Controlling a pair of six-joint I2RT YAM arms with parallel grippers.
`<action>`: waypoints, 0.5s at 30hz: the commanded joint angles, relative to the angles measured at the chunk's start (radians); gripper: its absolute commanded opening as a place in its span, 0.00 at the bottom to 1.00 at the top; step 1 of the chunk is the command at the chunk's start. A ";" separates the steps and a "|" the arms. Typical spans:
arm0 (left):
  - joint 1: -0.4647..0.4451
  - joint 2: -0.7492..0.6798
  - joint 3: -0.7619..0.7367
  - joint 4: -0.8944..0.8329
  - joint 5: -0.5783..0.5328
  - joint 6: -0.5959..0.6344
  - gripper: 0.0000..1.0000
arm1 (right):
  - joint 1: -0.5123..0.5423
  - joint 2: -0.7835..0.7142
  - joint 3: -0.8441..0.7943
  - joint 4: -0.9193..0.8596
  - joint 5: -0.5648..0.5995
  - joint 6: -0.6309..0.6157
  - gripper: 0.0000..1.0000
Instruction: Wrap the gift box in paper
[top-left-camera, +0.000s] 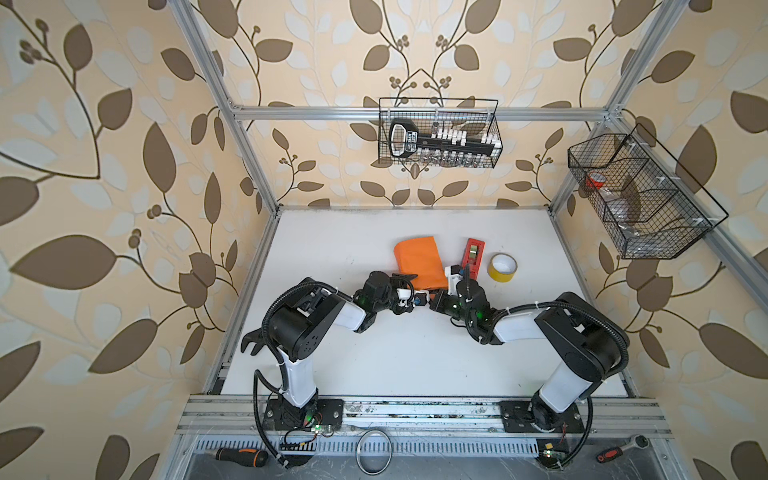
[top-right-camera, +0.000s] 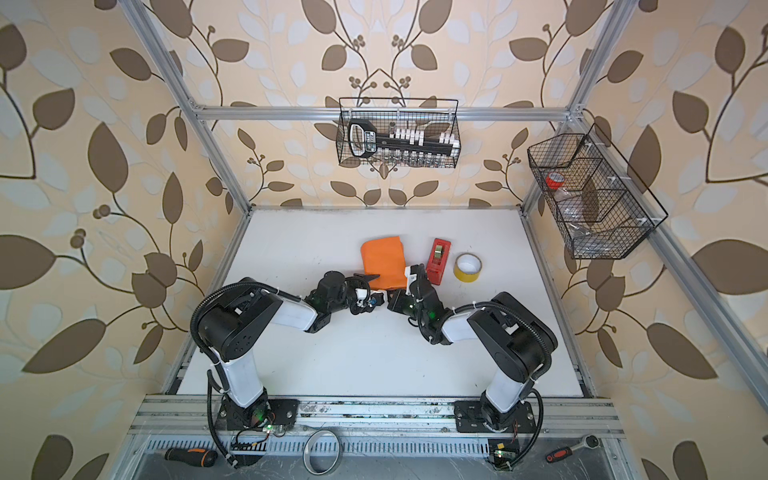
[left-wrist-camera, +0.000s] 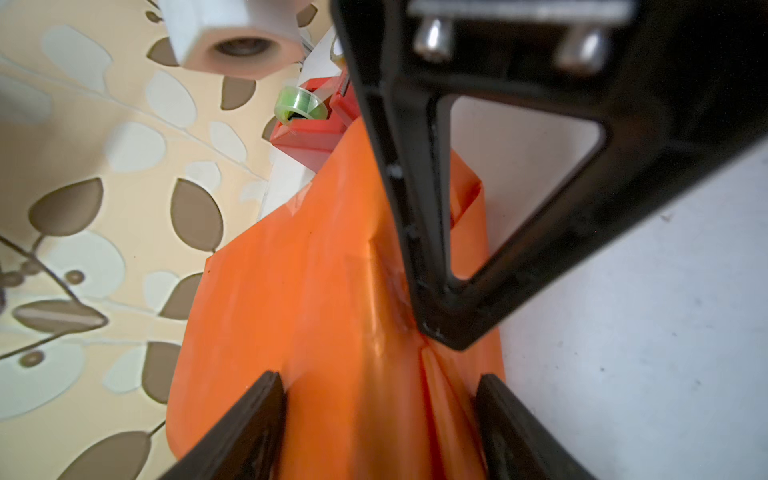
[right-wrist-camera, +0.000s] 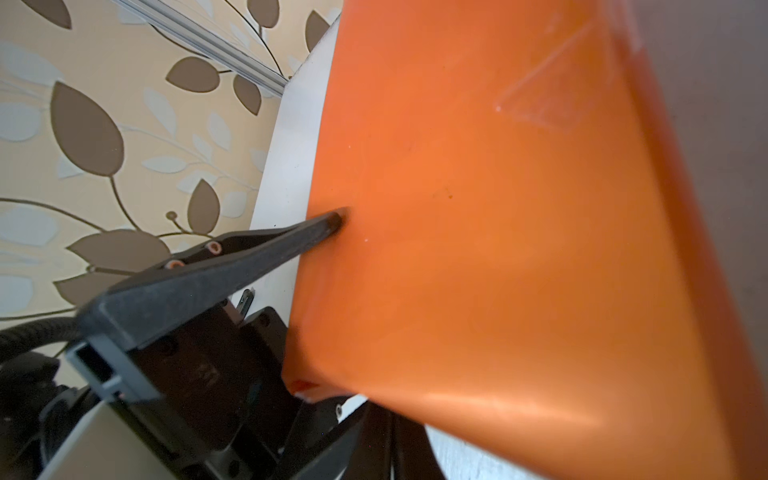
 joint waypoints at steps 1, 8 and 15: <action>-0.001 0.017 -0.014 -0.161 0.002 0.076 0.74 | -0.003 0.044 -0.011 0.053 0.073 -0.009 0.07; -0.003 0.015 -0.014 -0.163 0.002 0.071 0.74 | -0.023 0.090 -0.052 0.103 0.096 -0.014 0.06; -0.004 -0.021 -0.006 -0.151 0.013 -0.003 0.79 | -0.054 0.082 -0.085 0.131 0.042 -0.030 0.07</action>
